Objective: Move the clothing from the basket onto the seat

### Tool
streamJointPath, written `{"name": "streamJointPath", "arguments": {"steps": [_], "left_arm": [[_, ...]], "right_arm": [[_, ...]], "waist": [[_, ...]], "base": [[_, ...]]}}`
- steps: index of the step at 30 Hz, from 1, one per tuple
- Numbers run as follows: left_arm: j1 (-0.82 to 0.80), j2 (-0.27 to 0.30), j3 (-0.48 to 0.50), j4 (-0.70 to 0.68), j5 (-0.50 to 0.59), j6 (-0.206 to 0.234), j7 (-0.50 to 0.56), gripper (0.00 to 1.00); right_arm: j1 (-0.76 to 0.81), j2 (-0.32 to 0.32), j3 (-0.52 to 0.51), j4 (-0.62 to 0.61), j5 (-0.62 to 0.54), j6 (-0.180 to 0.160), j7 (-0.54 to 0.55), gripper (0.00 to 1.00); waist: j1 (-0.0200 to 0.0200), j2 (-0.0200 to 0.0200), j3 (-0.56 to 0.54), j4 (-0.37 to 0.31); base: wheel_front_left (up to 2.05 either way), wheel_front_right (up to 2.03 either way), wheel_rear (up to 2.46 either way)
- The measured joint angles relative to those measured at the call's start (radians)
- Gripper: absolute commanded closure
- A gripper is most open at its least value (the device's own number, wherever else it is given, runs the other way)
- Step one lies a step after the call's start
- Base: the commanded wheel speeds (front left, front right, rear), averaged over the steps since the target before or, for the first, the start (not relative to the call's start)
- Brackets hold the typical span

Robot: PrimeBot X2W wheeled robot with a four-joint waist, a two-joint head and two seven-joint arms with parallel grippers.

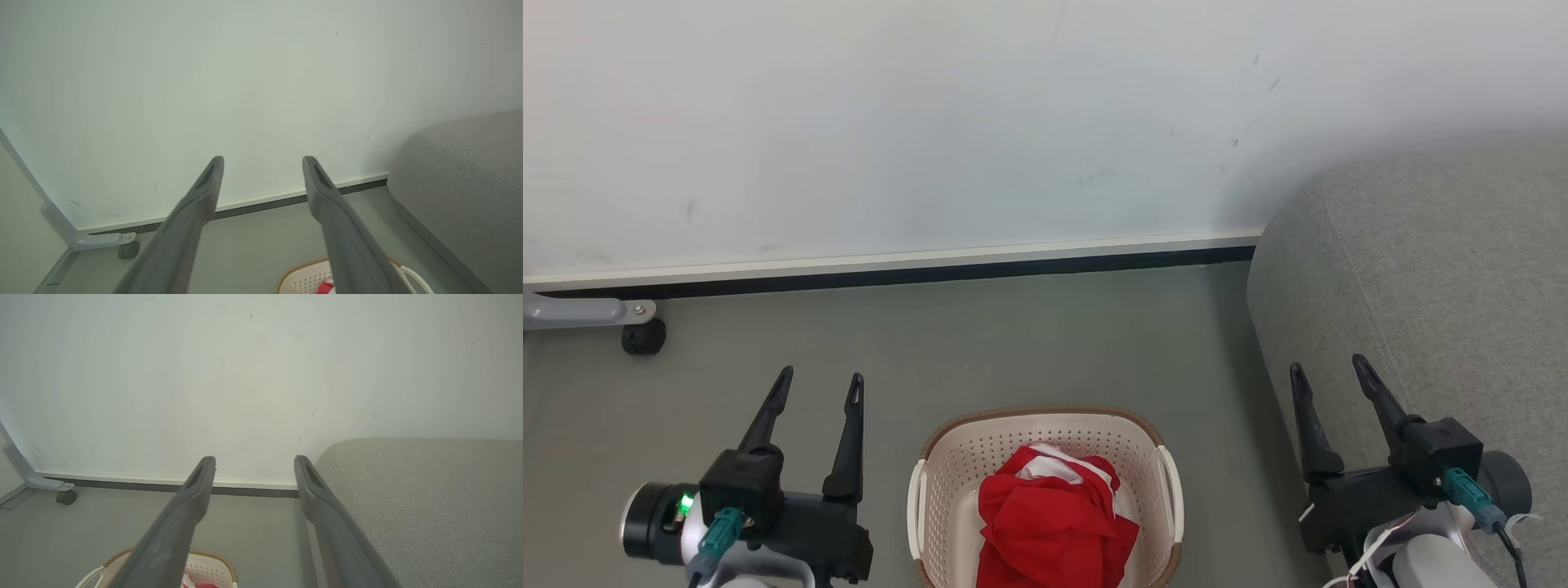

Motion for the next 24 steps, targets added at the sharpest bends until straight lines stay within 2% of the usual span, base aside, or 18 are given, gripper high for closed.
{"name": "streamJointPath", "arguments": {"steps": [14, 24], "left_arm": [[0.001, 0.000, 0.003, -0.010, 0.007, 0.000, 0.002, 0.00], [0.000, 0.001, 0.005, -0.040, 0.012, 0.000, 0.009, 0.00]], "right_arm": [[-0.003, 0.002, 0.000, -0.002, 0.002, 0.000, -0.005, 0.00], [-0.025, 0.004, 0.000, -0.039, -0.005, 0.000, -0.007, 0.00]], "waist": [[0.0000, 0.0000, 0.013, -0.002], [0.0000, 0.0000, 0.062, -0.009]], "base": [[0.00, 0.00, 0.00], [0.00, 0.00, 0.00]]}}
